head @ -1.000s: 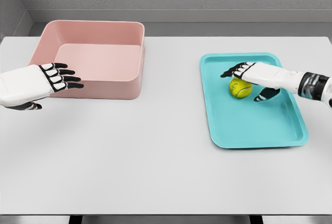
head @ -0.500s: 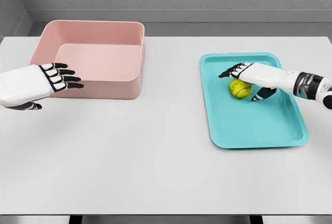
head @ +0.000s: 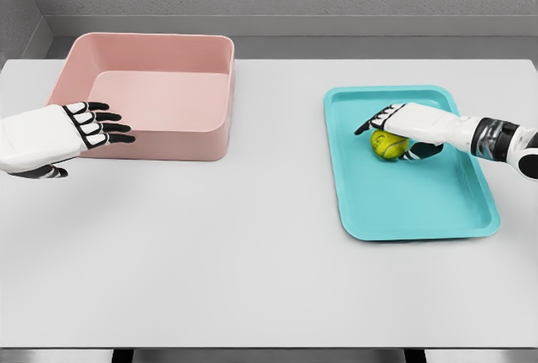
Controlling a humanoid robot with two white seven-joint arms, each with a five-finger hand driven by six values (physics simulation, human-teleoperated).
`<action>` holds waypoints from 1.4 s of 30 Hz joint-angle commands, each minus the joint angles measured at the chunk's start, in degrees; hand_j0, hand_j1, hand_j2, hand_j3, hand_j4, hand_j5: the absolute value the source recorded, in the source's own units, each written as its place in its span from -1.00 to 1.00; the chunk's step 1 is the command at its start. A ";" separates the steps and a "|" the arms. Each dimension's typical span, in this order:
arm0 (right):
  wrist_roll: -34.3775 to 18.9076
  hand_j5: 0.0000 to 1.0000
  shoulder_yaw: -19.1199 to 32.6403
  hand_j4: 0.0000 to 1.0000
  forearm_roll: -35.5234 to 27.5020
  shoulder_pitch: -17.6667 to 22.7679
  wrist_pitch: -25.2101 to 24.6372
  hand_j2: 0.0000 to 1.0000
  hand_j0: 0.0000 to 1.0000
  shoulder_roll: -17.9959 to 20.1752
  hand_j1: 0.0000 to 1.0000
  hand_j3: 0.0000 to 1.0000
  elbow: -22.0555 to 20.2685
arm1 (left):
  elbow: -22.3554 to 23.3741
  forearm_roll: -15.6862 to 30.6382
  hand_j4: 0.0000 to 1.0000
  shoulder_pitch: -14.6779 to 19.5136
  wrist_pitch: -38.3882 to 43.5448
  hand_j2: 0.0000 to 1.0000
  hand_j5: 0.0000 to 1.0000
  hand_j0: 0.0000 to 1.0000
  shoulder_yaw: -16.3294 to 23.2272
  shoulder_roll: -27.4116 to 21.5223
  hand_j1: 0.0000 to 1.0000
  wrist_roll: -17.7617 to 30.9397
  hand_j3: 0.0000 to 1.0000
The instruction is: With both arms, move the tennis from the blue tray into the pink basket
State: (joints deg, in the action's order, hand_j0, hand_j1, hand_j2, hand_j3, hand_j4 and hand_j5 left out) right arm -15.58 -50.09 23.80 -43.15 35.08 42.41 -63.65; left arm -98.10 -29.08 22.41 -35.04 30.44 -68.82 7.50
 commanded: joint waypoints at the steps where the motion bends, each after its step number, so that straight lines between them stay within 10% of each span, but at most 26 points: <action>1: 0.03 0.60 0.08 0.60 0.10 0.00 -0.08 0.60 0.60 0.04 0.60 0.60 0.02 | 0.01 0.34 1.00 0.00 0.04 1.00 1.00 1.00 -0.03 -0.08 1.00 -0.03 1.00; 25: -2.35 0.10 2.98 0.10 0.63 -0.09 -0.08 0.10 0.10 0.04 0.10 0.10 -0.69 | -0.08 -0.98 1.00 -1.23 0.04 1.00 1.00 1.00 -0.11 0.18 1.00 0.23 1.00; 42: -5.69 -0.03 6.41 -0.03 1.33 0.44 -0.08 -0.03 -0.03 3.03 -0.03 -0.03 -16.33 | -0.16 -0.72 1.00 -0.88 0.04 1.00 1.00 1.00 -0.47 0.09 1.00 0.23 1.00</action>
State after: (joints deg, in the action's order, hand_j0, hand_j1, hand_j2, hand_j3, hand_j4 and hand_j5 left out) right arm -20.68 -43.75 25.35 -42.54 35.11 45.34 -78.26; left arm -98.22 -30.06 21.53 -35.04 29.99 -68.70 7.76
